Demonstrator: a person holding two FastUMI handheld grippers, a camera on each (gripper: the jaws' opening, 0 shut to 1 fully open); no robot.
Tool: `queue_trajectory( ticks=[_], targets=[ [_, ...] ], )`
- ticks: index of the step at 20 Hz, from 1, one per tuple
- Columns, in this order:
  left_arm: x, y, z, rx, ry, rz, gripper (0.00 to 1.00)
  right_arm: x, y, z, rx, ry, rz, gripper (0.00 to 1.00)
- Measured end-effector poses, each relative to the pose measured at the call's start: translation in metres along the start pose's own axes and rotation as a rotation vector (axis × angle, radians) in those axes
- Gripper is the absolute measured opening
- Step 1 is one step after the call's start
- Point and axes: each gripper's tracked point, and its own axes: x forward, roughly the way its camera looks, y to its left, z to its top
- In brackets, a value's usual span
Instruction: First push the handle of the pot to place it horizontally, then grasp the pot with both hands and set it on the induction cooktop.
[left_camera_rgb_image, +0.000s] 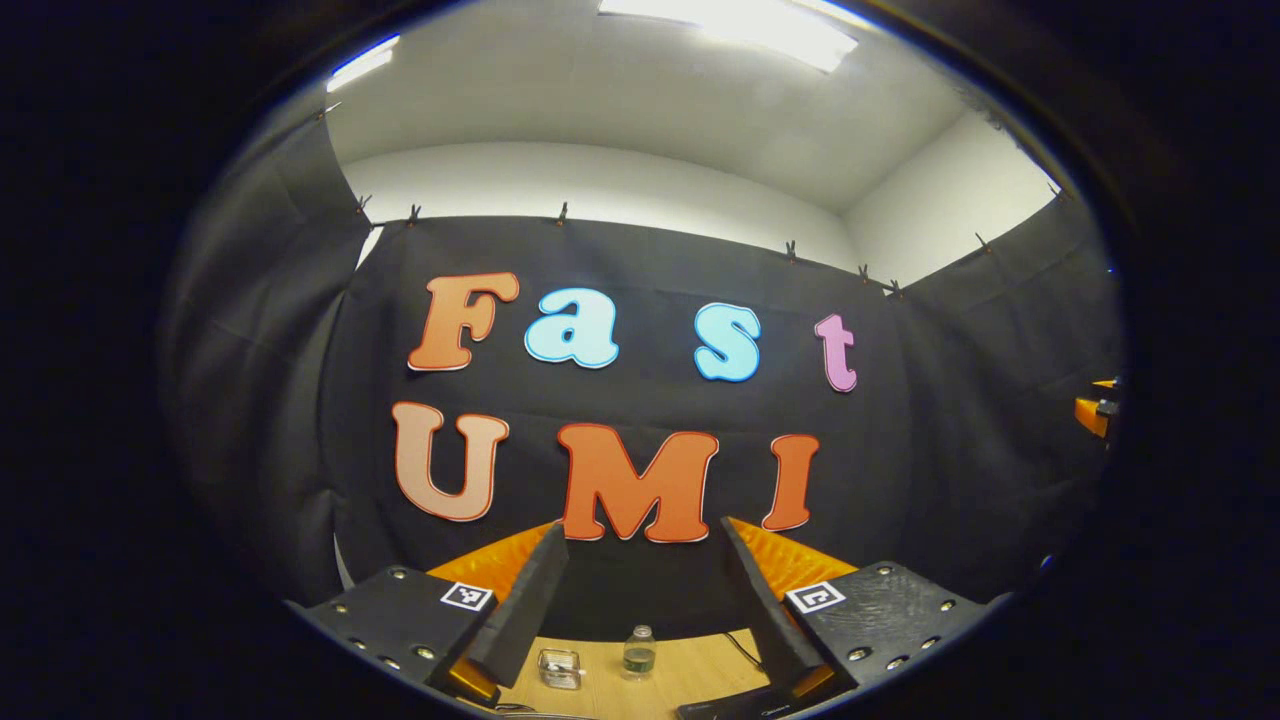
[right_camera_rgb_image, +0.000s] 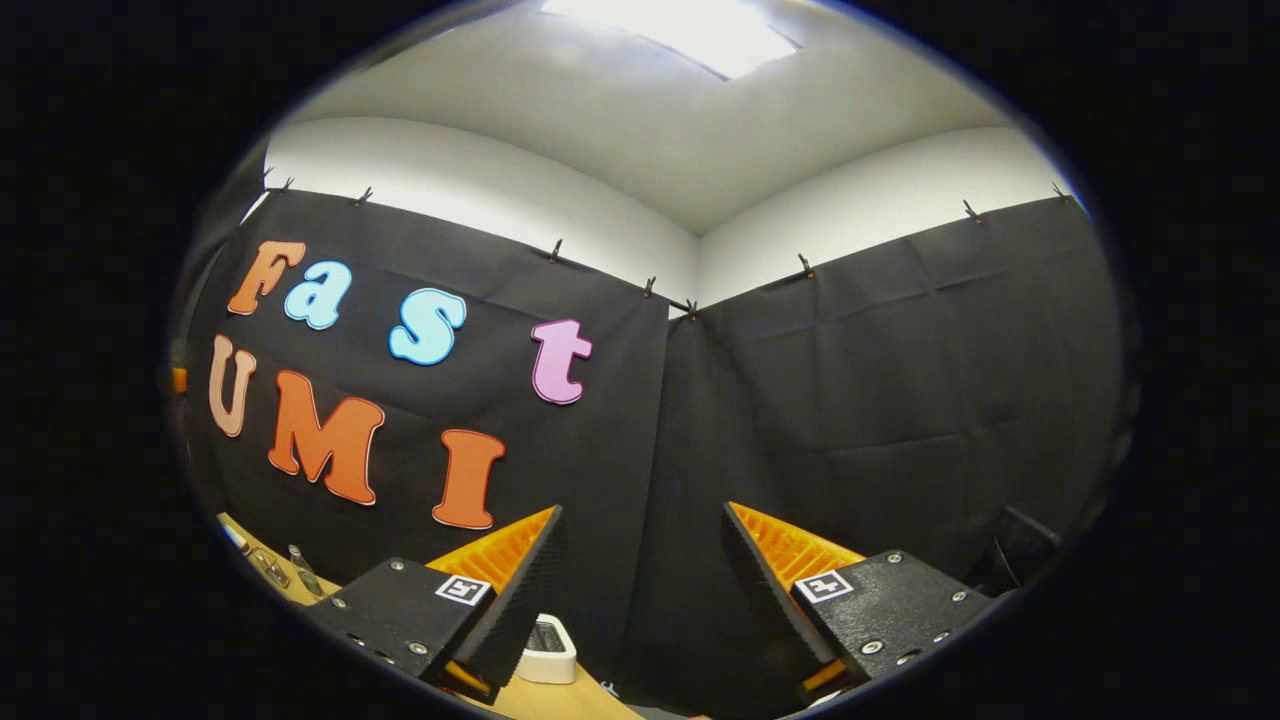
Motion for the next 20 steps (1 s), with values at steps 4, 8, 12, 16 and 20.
queue_trajectory(
  ticks=[4, 8, 12, 16, 20],
  targets=[
    [0.003, 0.000, -0.027, -0.039, 0.079, -0.005, 0.39, 0.001, 0.006, -0.012, -0.001, 0.025, 0.017, 0.95],
    [-0.004, -0.015, -0.062, -0.048, 0.191, -0.054, 0.04, 0.002, 0.009, -0.025, -0.003, 0.050, 0.031, 0.95],
    [-0.014, -0.027, -0.106, 0.022, 0.315, -0.093, 0.02, 0.003, 0.008, -0.038, 0.002, 0.077, 0.039, 0.95],
    [-0.037, -0.031, -0.170, 0.045, 0.513, -0.119, 0.02, 0.004, 0.009, -0.050, 0.010, 0.102, 0.049, 0.95],
    [-0.074, -0.030, -0.234, 0.097, 0.722, -0.133, 0.02, 0.003, 0.020, -0.062, 0.025, 0.124, 0.081, 0.95]
  ],
)
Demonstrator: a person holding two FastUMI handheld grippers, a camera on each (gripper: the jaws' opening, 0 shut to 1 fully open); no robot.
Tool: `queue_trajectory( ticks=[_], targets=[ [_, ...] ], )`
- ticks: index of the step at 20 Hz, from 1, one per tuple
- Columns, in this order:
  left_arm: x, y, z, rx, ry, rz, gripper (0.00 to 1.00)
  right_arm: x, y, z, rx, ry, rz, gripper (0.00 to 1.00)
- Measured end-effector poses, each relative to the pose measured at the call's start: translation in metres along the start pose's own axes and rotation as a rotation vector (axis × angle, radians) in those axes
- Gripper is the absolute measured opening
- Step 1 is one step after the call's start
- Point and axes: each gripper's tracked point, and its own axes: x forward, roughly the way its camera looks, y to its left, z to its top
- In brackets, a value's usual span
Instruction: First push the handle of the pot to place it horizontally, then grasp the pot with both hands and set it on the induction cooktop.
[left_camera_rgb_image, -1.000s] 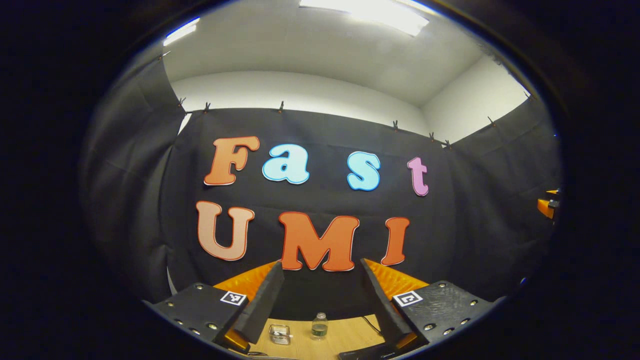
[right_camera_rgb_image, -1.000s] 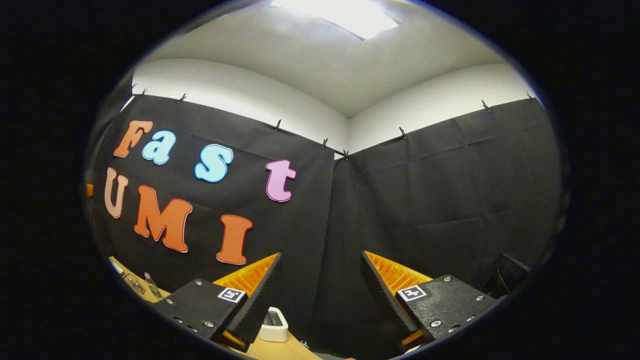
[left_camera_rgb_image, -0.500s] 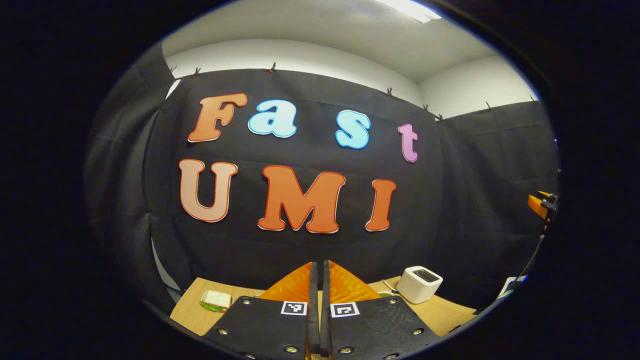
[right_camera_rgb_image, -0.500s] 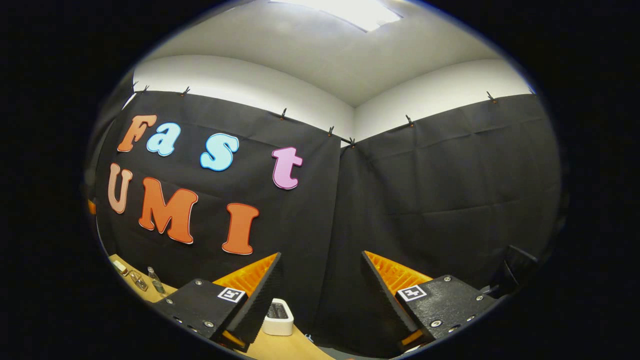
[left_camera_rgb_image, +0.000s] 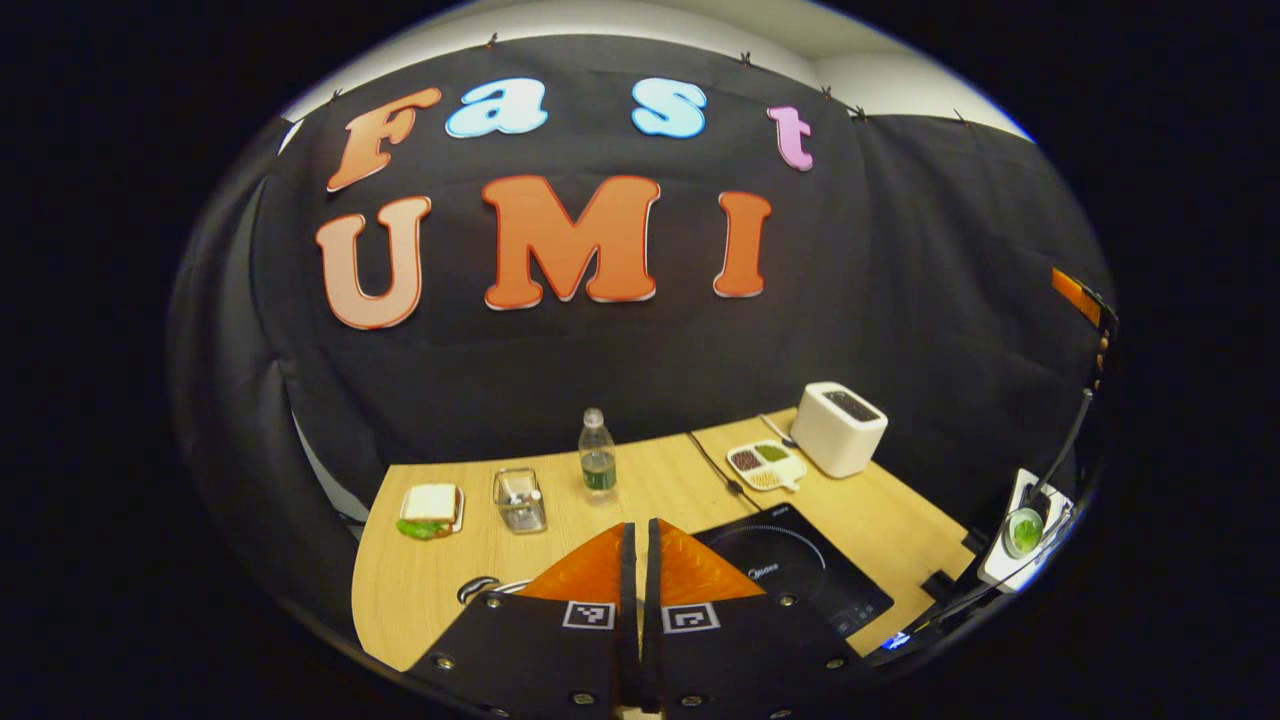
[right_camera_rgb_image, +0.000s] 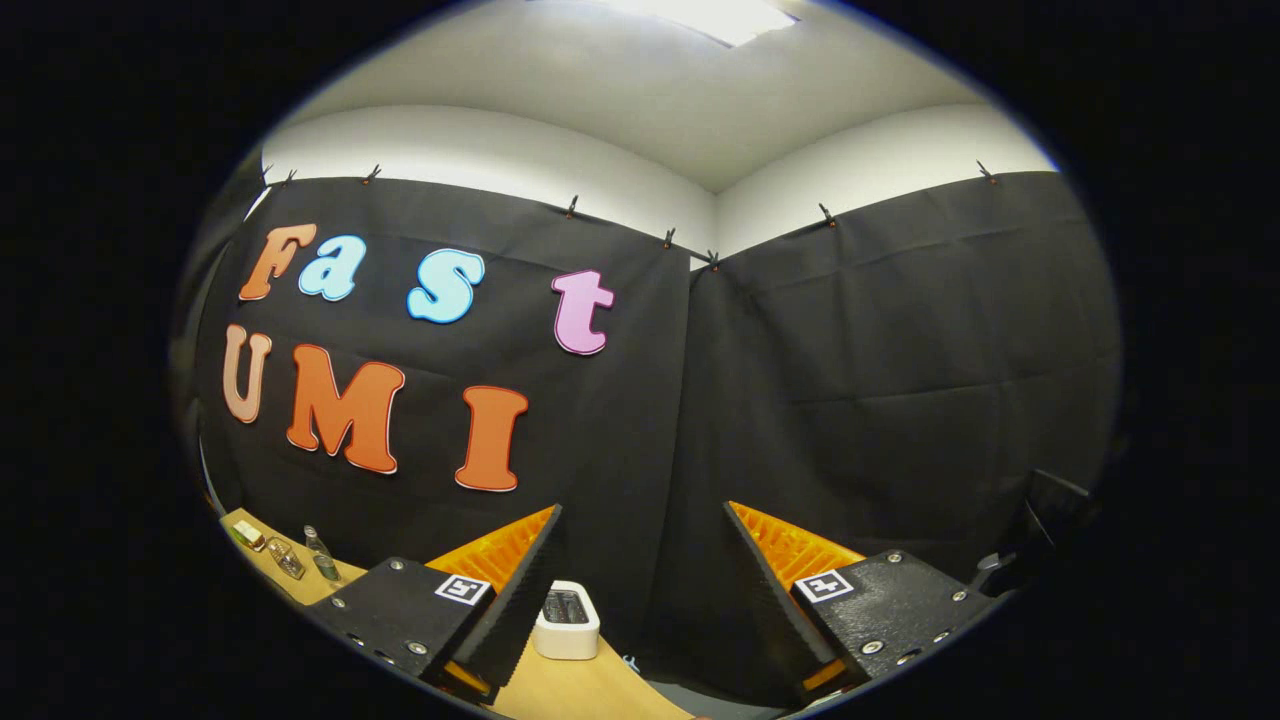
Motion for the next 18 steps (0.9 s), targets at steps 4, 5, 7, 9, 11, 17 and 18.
queue_trajectory(
  ticks=[4, 5, 7, 9, 11, 17, 18],
  targets=[
    [0.001, -0.013, -0.063, 0.063, 0.183, -0.028, 0.02, 0.000, 0.008, -0.012, 0.010, 0.023, 0.025, 0.95],
    [-0.002, -0.013, -0.078, 0.080, 0.223, -0.019, 0.03, 0.001, 0.009, -0.015, 0.013, 0.027, 0.029, 0.95],
    [-0.004, -0.013, -0.109, 0.097, 0.301, -0.017, 0.03, 0.002, 0.010, -0.021, 0.024, 0.032, 0.029, 0.95],
    [-0.006, -0.017, -0.136, 0.084, 0.379, -0.033, 0.03, 0.002, 0.012, -0.027, 0.045, 0.047, 0.028, 0.95],
    [-0.014, -0.017, -0.163, 0.092, 0.463, -0.045, 0.04, 0.001, 0.011, -0.035, 0.051, 0.063, 0.027, 0.95],
    [-0.055, -0.005, -0.239, 0.129, 0.758, -0.061, 0.03, -0.003, 0.000, -0.050, 0.045, 0.100, -0.004, 0.95],
    [-0.060, -0.006, -0.248, 0.131, 0.789, -0.069, 0.03, -0.004, -0.003, -0.051, 0.043, 0.102, -0.012, 0.95]
  ],
)
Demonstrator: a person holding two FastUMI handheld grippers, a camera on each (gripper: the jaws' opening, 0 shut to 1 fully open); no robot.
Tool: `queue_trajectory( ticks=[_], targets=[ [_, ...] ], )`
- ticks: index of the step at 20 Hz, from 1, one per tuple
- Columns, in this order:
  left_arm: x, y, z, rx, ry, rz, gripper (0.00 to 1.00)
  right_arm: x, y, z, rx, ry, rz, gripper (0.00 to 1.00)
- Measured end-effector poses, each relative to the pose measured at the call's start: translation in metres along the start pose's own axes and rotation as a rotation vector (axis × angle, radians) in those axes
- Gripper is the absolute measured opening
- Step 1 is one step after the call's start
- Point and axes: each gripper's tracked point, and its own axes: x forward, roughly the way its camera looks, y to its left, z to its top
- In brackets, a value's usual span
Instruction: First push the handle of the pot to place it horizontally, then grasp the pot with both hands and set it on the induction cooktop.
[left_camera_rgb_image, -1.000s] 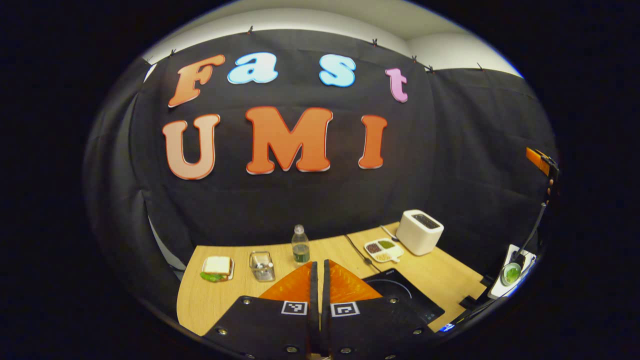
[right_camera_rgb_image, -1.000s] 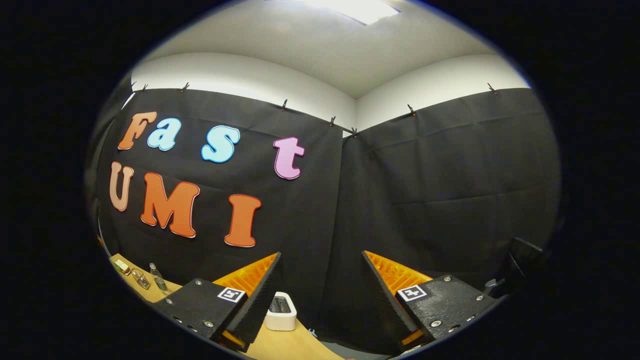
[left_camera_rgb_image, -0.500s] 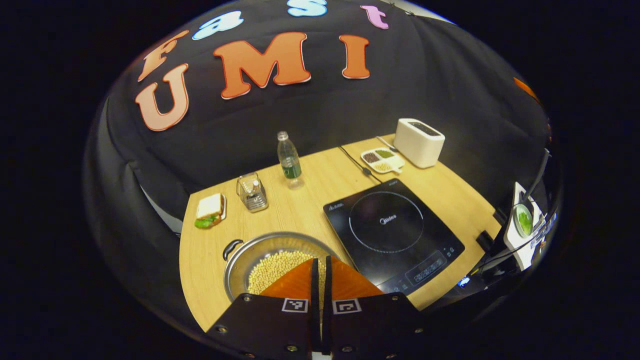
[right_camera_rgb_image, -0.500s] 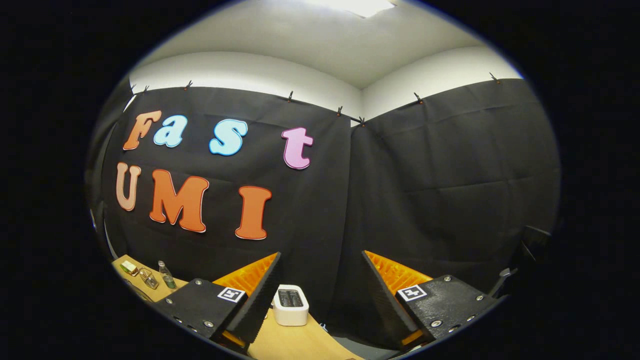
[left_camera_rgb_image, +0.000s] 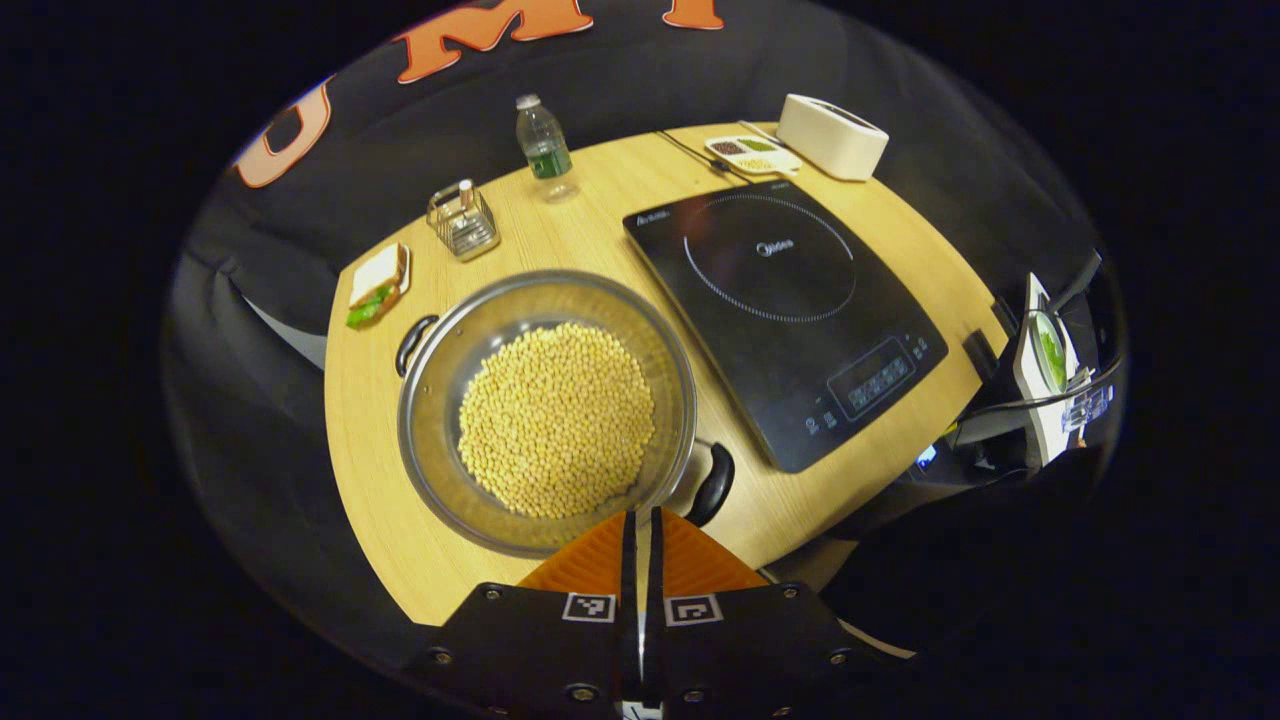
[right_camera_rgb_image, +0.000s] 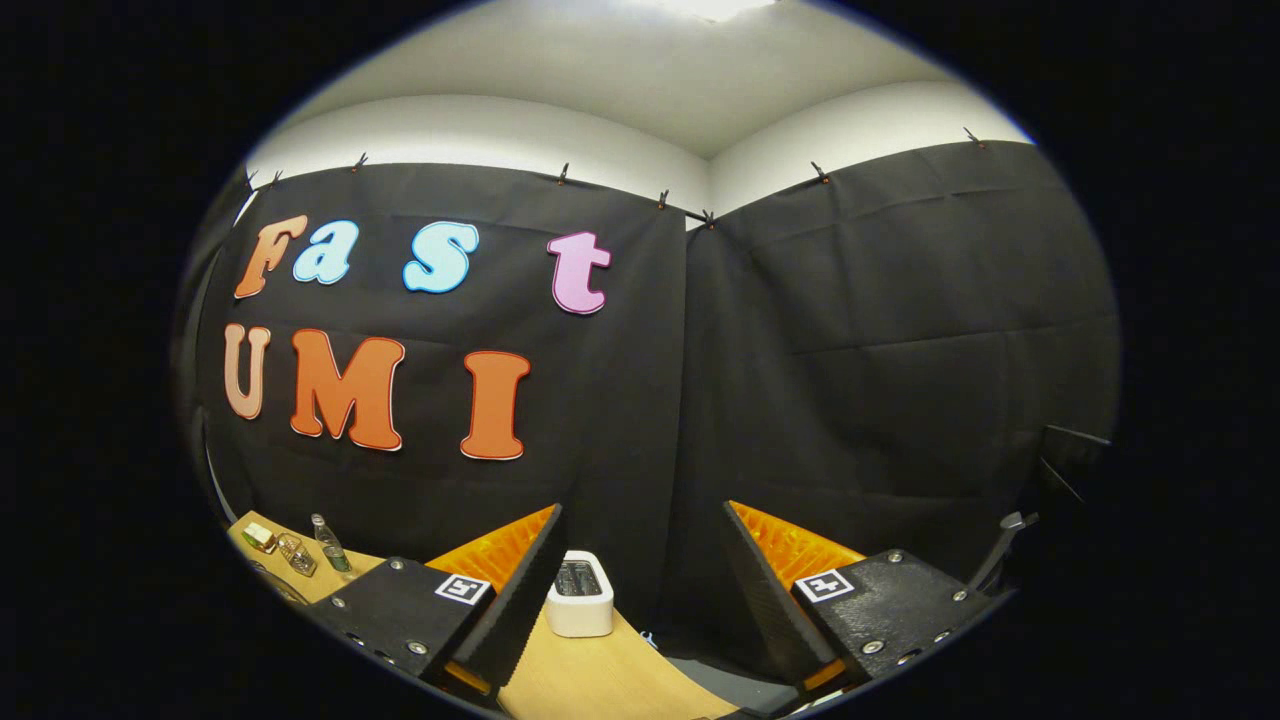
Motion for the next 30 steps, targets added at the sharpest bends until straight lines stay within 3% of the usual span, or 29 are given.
queue_trajectory(
  ticks=[10, 20, 25, 30],
  targets=[
    [0.080, -0.009, -0.061, 0.066, 0.226, -0.003, 0.04, -0.023, -0.035, -0.003, -0.017, 0.027, -0.095, 0.95],
    [0.105, -0.034, -0.026, 0.082, 0.202, -0.054, 0.02, -0.045, -0.050, -0.009, -0.040, 0.063, -0.163, 0.95],
    [0.110, -0.041, -0.014, 0.083, 0.182, -0.042, 0.05, -0.047, -0.043, -0.012, -0.039, 0.074, -0.154, 0.95],
    [0.109, -0.047, 0.002, 0.031, 0.151, -0.096, 0.02, -0.048, -0.037, -0.014, -0.050, 0.087, -0.140, 0.95]
  ],
)
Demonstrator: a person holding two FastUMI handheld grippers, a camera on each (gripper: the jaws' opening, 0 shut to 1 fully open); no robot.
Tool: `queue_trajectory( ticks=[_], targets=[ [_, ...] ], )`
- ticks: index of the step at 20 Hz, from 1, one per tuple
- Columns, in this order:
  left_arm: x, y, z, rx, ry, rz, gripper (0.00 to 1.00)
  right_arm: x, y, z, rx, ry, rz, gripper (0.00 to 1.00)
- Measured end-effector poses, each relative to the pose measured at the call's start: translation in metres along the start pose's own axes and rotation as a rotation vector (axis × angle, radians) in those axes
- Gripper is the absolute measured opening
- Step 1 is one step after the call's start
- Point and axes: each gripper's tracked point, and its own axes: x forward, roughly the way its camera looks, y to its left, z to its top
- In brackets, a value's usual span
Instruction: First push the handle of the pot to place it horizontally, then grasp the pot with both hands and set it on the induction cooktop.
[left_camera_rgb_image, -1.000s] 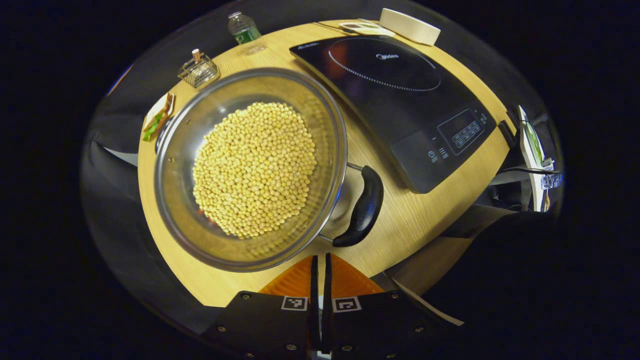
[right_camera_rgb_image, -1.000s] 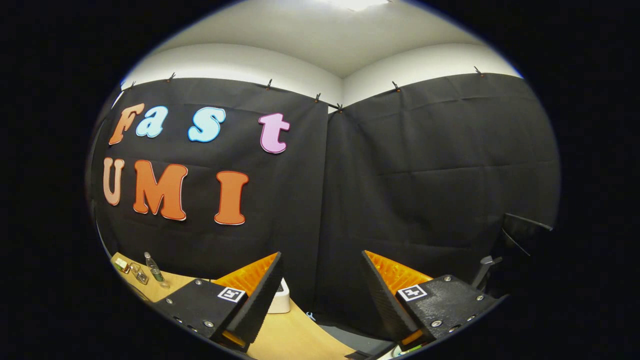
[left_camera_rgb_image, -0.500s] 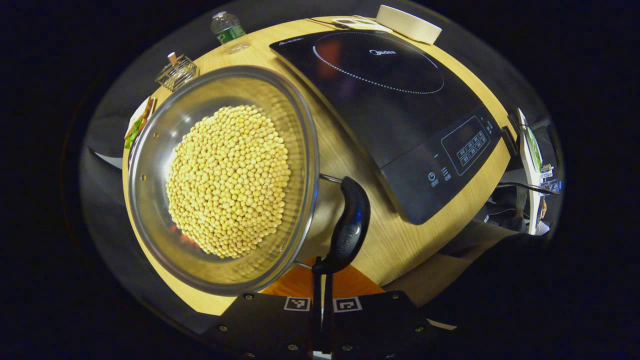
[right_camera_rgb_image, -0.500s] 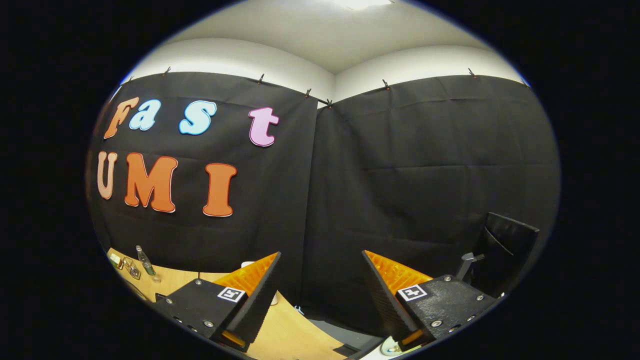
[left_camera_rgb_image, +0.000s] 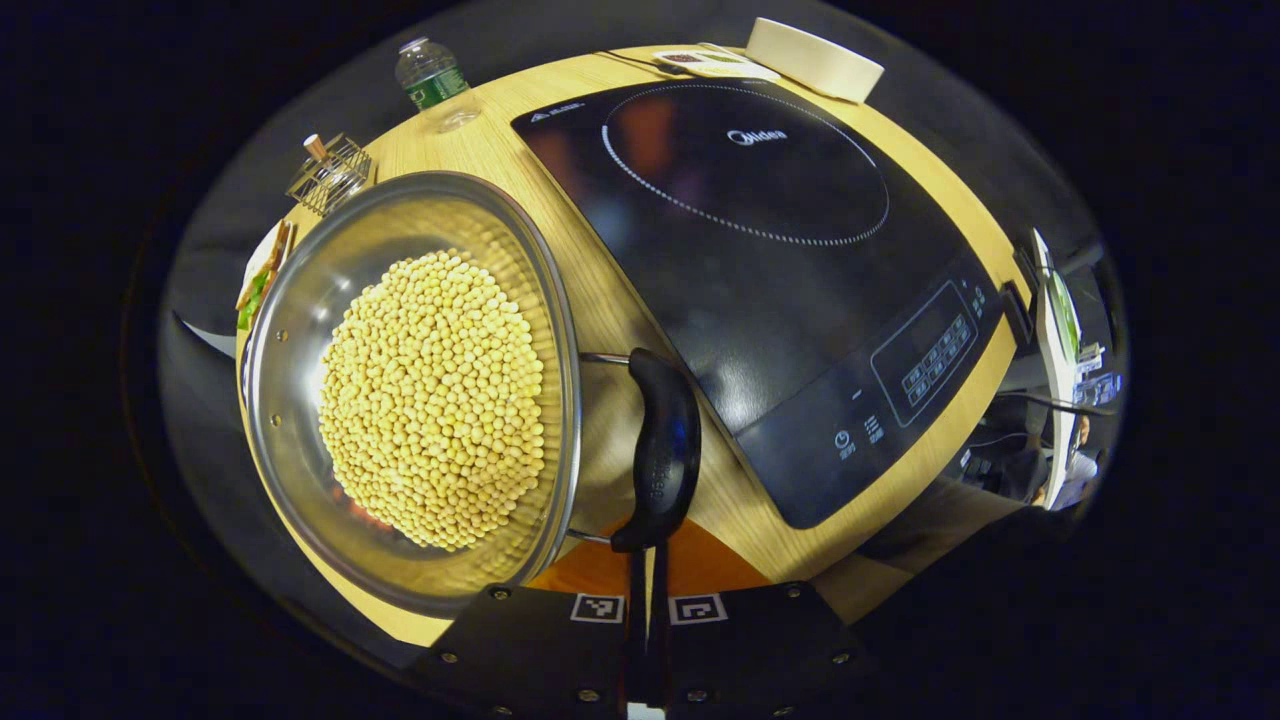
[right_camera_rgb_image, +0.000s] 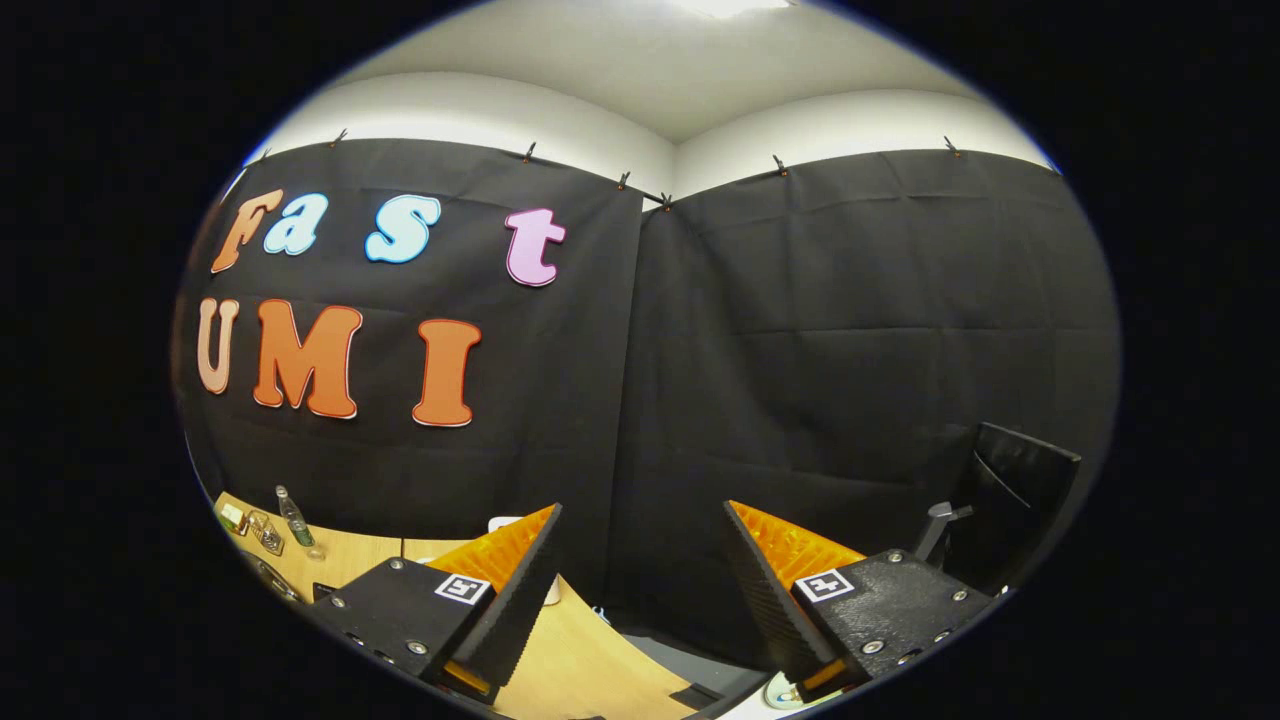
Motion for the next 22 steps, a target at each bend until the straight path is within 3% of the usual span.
queue_trajectory(
  ticks=[8, 10, 11, 14, 22],
  targets=[
    [-0.020, -0.010, 0.046, -0.073, -0.083, -0.045, 0.02, 0.000, 0.013, -0.016, 0.000, 0.039, 0.036, 0.95],
    [-0.025, -0.007, 0.054, -0.098, -0.104, -0.062, 0.06, 0.003, 0.025, -0.023, 0.017, 0.058, 0.052, 0.95],
    [-0.025, -0.006, 0.056, -0.113, -0.112, -0.075, 0.02, 0.004, 0.032, -0.025, 0.024, 0.066, 0.065, 0.95],
    [-0.028, -0.004, 0.068, -0.167, -0.129, -0.112, 0.02, 0.005, 0.055, -0.034, 0.018, 0.087, 0.104, 0.95],
    [-0.022, 0.004, 0.101, -0.058, -0.181, -0.018, 0.01, -0.004, 0.077, -0.036, -0.028, 0.121, 0.157, 0.95]
  ],
)
